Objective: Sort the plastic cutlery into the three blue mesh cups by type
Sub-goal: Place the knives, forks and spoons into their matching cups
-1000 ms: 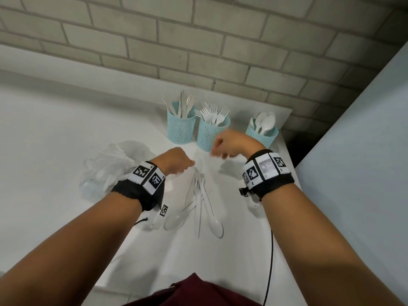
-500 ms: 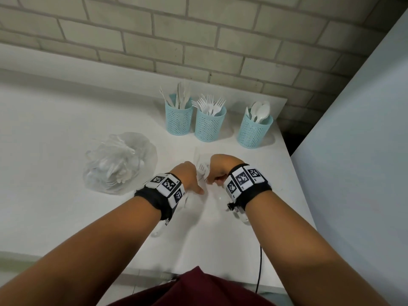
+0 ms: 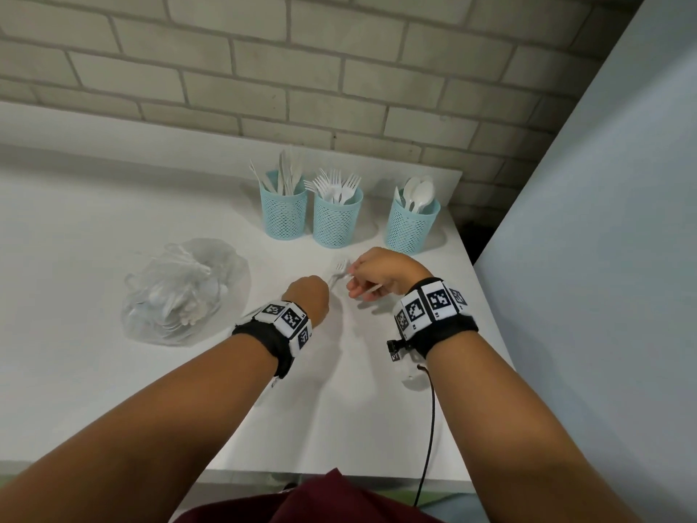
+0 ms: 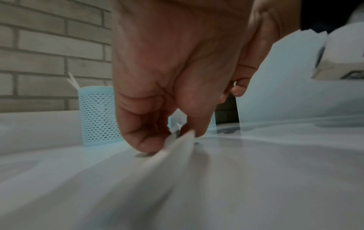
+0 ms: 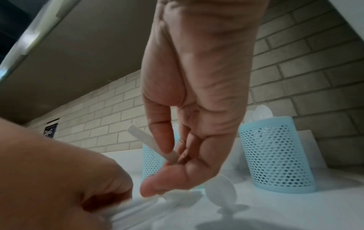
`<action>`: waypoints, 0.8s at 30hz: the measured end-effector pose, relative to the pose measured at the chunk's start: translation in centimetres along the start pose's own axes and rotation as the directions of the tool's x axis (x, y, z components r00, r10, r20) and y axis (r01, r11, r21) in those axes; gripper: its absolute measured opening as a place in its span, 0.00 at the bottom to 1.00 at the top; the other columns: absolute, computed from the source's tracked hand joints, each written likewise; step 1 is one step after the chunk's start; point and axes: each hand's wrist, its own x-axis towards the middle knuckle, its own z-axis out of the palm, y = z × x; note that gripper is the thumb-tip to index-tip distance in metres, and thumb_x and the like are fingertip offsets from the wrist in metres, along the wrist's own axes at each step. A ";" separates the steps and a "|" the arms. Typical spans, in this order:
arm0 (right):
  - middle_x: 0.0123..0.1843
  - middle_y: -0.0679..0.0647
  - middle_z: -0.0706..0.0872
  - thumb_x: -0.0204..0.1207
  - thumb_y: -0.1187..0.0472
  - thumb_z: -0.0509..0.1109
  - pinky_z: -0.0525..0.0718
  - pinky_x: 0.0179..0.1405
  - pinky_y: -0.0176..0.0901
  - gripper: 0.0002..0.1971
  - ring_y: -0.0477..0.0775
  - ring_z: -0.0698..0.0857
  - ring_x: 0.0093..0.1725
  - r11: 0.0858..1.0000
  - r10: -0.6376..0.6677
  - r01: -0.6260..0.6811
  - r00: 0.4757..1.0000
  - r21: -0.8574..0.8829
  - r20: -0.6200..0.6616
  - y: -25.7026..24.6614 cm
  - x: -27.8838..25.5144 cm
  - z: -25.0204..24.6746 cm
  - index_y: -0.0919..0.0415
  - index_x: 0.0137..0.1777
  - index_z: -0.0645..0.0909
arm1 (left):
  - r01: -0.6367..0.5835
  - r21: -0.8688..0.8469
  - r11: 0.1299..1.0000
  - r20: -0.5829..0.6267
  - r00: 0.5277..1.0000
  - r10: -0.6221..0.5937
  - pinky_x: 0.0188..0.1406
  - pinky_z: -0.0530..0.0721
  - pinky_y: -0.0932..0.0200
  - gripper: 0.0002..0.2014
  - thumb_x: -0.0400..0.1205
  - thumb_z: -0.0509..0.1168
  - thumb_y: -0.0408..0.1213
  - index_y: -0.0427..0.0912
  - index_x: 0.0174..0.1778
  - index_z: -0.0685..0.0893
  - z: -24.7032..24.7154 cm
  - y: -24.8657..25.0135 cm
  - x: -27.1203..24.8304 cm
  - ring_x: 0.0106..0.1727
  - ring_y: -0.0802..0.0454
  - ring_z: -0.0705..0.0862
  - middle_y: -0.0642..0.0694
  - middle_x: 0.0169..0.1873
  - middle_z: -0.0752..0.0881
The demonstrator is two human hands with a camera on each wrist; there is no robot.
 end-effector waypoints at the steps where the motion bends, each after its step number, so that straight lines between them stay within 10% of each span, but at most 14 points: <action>1: 0.42 0.59 0.87 0.79 0.65 0.62 0.85 0.57 0.61 0.08 0.63 0.87 0.51 0.999 0.032 -0.032 0.999 0.010 0.010 0.3 0.1 0.0 0.67 0.53 0.80 | 0.003 0.002 1.000 0.000 1.000 -0.003 0.58 0.79 0.54 0.13 0.84 0.55 0.29 0.32 0.63 0.76 0.2 0.1 0.1 0.62 0.41 0.81 0.37 0.61 0.82; 6: 0.36 0.58 0.86 0.79 0.55 0.66 0.86 0.54 0.59 0.11 0.59 0.86 0.41 0.993 0.004 0.001 0.999 0.114 -0.040 1.6 0.7 0.1 0.64 0.43 0.81 | 0.054 -0.124 0.991 0.026 0.998 -0.051 0.61 0.76 0.52 0.14 0.86 0.49 0.30 0.29 0.64 0.72 -0.1 -0.1 0.2 0.65 0.38 0.79 0.33 0.65 0.78; 9: 0.33 0.60 0.84 0.79 0.67 0.66 0.89 0.47 0.57 0.02 0.55 0.85 0.33 0.984 -0.035 0.057 0.991 0.172 -0.127 2.3 1.1 0.3 0.66 0.46 0.78 | 0.085 -0.328 0.941 0.173 0.984 -0.029 0.48 0.79 0.53 0.15 0.86 0.49 0.29 0.26 0.64 0.73 -1.4 -0.9 0.4 0.50 0.38 0.83 0.29 0.59 0.81; 12: 0.36 0.60 0.82 0.79 0.76 0.57 0.87 0.34 0.42 0.12 0.49 0.84 0.26 0.952 -0.025 0.085 0.979 0.293 -0.201 2.7 1.5 0.5 0.61 0.57 0.67 | 0.173 -0.650 0.740 0.302 0.952 0.042 0.28 0.70 0.57 0.10 0.83 0.49 0.25 0.32 0.41 0.75 -2.3 -1.7 0.6 0.27 0.45 0.73 0.30 0.35 0.77; 16: 0.36 0.55 0.81 0.79 0.72 0.52 0.76 0.35 0.44 0.13 0.51 0.78 0.32 0.908 0.026 0.077 0.971 0.411 -0.239 2.3 1.6 0.8 0.54 0.57 0.65 | 0.288 -0.895 0.341 0.335 0.938 0.089 0.28 0.78 0.62 0.09 0.88 0.49 0.29 0.36 0.43 0.71 -3.5 -2.0 0.1 0.34 0.51 0.77 0.40 0.36 0.76; 24: 0.23 0.51 0.71 0.80 0.67 0.51 0.59 0.13 0.29 0.12 0.45 0.64 0.17 0.800 0.042 0.117 0.968 0.589 -0.249 1.0 2.0 0.8 0.60 0.35 0.68 | 0.182 -0.959 0.218 0.218 0.964 0.155 0.30 0.77 0.62 0.08 0.88 0.50 0.27 0.36 0.58 0.71 -4.0 -2.2 0.1 0.36 0.52 0.77 0.40 0.41 0.80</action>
